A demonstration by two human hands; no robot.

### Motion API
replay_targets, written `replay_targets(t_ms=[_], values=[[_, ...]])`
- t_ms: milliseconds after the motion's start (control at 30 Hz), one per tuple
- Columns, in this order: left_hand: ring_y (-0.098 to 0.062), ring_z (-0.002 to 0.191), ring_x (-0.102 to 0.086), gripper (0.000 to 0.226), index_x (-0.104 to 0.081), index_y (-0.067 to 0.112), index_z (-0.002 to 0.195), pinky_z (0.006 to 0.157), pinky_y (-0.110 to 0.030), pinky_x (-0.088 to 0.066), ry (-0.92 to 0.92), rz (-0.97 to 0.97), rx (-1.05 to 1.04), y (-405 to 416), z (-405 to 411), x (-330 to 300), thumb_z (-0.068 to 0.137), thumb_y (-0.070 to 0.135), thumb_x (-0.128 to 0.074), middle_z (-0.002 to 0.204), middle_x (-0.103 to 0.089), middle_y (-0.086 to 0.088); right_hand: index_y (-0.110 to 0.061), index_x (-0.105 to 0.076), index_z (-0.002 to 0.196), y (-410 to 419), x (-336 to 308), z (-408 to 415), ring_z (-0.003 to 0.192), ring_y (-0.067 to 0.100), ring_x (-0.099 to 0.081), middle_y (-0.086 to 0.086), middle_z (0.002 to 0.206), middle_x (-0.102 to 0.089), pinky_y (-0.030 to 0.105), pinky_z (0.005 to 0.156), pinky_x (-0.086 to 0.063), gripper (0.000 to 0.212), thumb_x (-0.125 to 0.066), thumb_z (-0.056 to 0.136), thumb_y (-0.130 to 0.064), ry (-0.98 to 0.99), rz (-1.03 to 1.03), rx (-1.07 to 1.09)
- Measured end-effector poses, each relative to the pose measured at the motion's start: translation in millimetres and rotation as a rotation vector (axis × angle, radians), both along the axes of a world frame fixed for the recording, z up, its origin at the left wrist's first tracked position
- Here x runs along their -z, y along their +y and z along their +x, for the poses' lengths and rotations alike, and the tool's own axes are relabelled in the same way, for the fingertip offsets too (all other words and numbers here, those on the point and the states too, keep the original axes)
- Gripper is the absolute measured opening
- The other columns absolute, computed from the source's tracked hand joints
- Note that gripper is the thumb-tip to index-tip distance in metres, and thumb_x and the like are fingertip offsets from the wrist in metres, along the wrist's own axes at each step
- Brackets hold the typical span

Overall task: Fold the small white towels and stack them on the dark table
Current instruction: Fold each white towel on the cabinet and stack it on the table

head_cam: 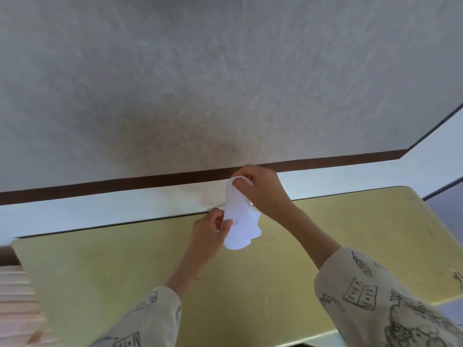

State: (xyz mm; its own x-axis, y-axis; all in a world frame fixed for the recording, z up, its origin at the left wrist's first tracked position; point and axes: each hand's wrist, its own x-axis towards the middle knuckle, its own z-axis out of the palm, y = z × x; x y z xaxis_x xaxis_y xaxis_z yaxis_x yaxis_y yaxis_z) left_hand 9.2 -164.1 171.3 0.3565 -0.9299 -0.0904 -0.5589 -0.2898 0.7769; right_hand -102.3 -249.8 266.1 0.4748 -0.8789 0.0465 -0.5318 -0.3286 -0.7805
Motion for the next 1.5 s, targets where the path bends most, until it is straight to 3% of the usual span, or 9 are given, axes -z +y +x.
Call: replay_targets(t_ms=[167,433,633,733,900,1067,1167,1333,1500], values=[[-0.020,0.088,-0.058,0.018,-0.061,0.007,0.102,0.072,-0.022,-0.036,-0.040,0.052,0.008,31.4,38.9,-9.5,0.088,0.016,-0.055,0.098,-0.065,-0.005,-0.012,-0.070,0.090,16.4,-9.2,17.9,0.072,0.004,-0.053,-0.007,0.081,-0.063,0.005,0.062,-0.038,0.015,-0.056,0.089,-0.013,0.013,-0.041,-0.010],[-0.018,0.080,-0.051,0.015,-0.056,0.008,0.102,0.070,-0.024,-0.035,-0.136,-0.030,-0.127,62.9,142.9,-52.3,0.093,0.019,-0.051,0.090,-0.058,-0.002,-0.003,-0.067,0.102,12.4,3.3,39.6,0.091,0.022,-0.055,0.012,0.101,-0.061,0.018,0.071,-0.030,0.024,-0.054,0.093,-0.021,0.247,-0.134,0.040],[-0.015,0.089,-0.048,0.021,-0.061,0.005,0.109,0.076,-0.023,-0.035,-0.225,-0.026,-0.151,73.0,179.5,-61.2,0.092,0.006,-0.049,0.108,-0.059,-0.009,-0.004,-0.065,0.113,16.1,7.3,56.8,0.101,0.028,-0.056,0.016,0.109,-0.057,0.014,0.073,-0.029,0.025,-0.048,0.095,-0.009,0.304,-0.156,0.003],[-0.015,0.086,-0.050,0.018,-0.063,0.006,0.105,0.075,-0.023,-0.036,-0.216,-0.090,-0.210,81.1,188.7,-66.2,0.089,0.011,-0.056,0.102,-0.061,-0.007,-0.004,-0.066,0.109,18.9,4.6,62.8,0.098,0.027,-0.056,0.015,0.107,-0.058,0.014,0.071,-0.028,0.023,-0.049,0.094,-0.008,0.262,-0.181,0.031],[-0.002,0.067,-0.048,0.010,-0.062,0.008,0.090,0.060,-0.008,-0.034,-0.197,-0.155,-0.232,110.7,193.6,-61.1,0.085,0.016,-0.063,0.082,-0.058,0.002,-0.007,-0.068,0.098,49.4,14.2,49.7,0.084,0.014,-0.054,0.001,0.095,-0.062,0.016,0.075,-0.035,0.014,-0.057,0.090,-0.011,0.101,-0.127,0.067],[-0.004,0.069,-0.053,0.006,-0.066,0.014,0.088,0.064,-0.018,-0.035,-0.148,0.075,-0.067,155.9,176.2,-8.7,0.084,0.018,-0.065,0.080,-0.061,0.007,-0.016,-0.067,0.095,97.3,72.1,19.3,0.078,0.013,-0.057,-0.004,0.086,-0.064,0.013,0.061,-0.036,0.014,-0.054,0.091,-0.016,0.273,0.141,-0.005],[-0.013,0.079,-0.055,0.012,-0.070,0.008,0.092,0.068,-0.018,-0.031,-0.109,0.259,0.043,187.2,163.0,36.6,0.083,0.016,-0.066,0.083,-0.064,0.002,-0.010,-0.068,0.102,127.1,121.5,-0.9,0.099,0.021,-0.060,0.005,0.102,-0.069,0.019,0.072,-0.034,0.017,-0.057,0.090,-0.015,0.421,0.226,-0.068],[-0.020,0.086,-0.060,0.017,-0.070,0.006,0.097,0.072,-0.026,-0.038,-0.012,0.539,0.101,224.4,146.5,99.4,0.088,0.018,-0.060,0.093,-0.069,-0.008,-0.008,-0.069,0.102,160.9,179.3,-22.0,0.104,0.025,-0.060,0.010,0.107,-0.068,0.021,0.074,-0.035,0.019,-0.059,0.089,-0.018,0.528,0.435,-0.087],[-0.014,0.077,-0.053,0.020,-0.069,0.006,0.101,0.064,-0.021,-0.034,0.064,0.556,-0.026,217.3,143.7,128.9,0.090,0.018,-0.058,0.088,-0.066,-0.005,-0.006,-0.068,0.094,157.5,207.9,-16.1,0.097,0.022,-0.061,0.010,0.102,-0.068,0.023,0.072,-0.037,0.017,-0.061,0.089,-0.021,0.461,0.534,0.022]])
